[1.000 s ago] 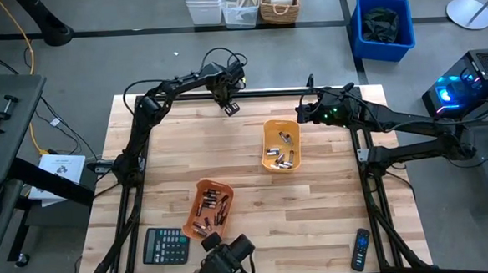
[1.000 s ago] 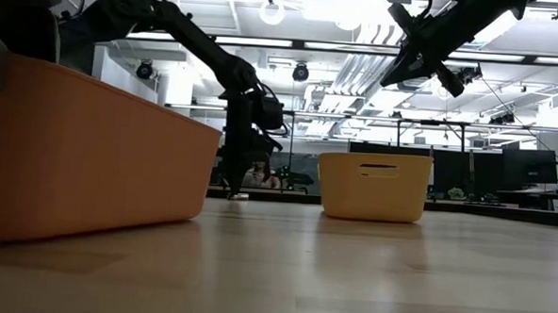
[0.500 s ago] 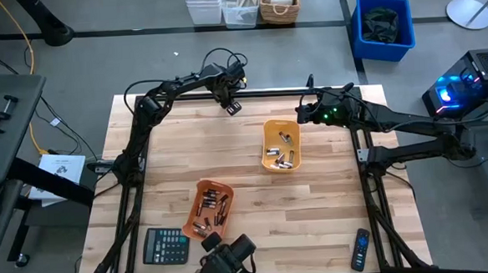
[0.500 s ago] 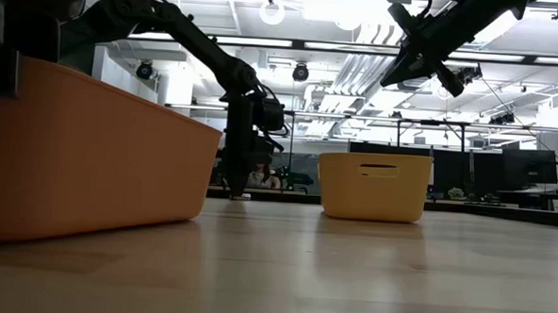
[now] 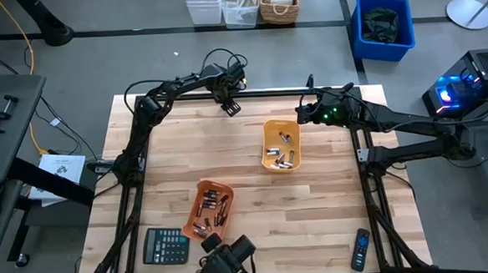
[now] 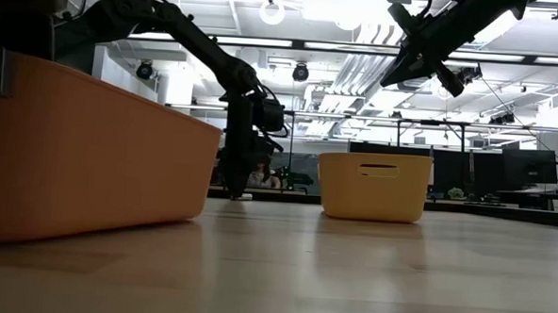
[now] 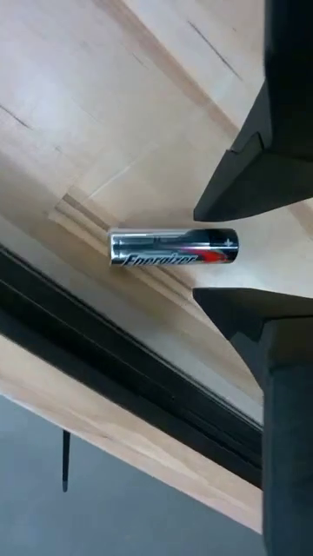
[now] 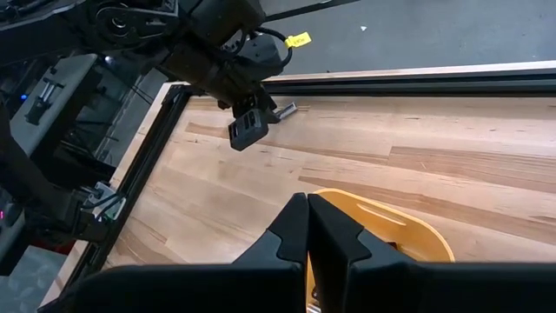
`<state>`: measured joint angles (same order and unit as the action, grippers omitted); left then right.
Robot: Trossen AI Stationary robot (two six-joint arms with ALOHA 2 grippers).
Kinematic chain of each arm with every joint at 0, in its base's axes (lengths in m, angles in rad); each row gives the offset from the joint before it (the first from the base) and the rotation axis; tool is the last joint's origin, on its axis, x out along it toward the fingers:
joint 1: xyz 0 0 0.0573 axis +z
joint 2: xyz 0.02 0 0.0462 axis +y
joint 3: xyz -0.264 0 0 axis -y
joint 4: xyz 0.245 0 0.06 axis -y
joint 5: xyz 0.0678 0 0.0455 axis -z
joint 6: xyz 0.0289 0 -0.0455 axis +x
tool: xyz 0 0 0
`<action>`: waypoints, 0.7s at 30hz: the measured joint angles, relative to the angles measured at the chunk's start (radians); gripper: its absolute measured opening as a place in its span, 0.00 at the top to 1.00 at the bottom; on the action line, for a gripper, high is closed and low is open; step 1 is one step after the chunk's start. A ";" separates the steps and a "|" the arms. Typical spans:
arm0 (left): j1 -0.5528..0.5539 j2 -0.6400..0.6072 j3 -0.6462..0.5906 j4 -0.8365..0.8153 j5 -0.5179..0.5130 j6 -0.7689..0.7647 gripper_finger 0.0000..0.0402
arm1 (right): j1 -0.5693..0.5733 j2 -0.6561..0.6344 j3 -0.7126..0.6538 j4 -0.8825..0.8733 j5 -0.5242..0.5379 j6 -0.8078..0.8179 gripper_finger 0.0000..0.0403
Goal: Sort batteries
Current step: Put the silver battery into the yellow bin
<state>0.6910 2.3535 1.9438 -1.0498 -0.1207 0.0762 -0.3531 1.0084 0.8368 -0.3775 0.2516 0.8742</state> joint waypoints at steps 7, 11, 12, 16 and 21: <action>-0.026 0.000 -0.018 0.060 -0.058 -0.091 0.71 | 0.000 0.000 0.000 0.000 0.000 0.000 1.00; -0.028 0.000 -0.022 0.060 -0.060 -0.098 0.71 | 0.000 0.000 0.000 0.000 0.000 0.000 1.00; -0.027 -0.001 -0.022 0.061 -0.063 -0.100 0.71 | 0.000 0.000 0.000 0.000 0.000 0.000 1.00; -0.025 -0.001 -0.022 0.060 -0.066 -0.103 0.71 | 0.000 0.000 0.000 0.000 0.000 0.000 1.00; -0.027 -0.001 -0.022 0.056 -0.064 -0.110 0.71 | 0.000 0.000 0.000 0.000 0.000 0.000 1.00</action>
<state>0.6643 2.3524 1.9217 -0.9942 -0.1849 -0.0334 -0.3531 1.0086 0.8368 -0.3776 0.2512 0.8742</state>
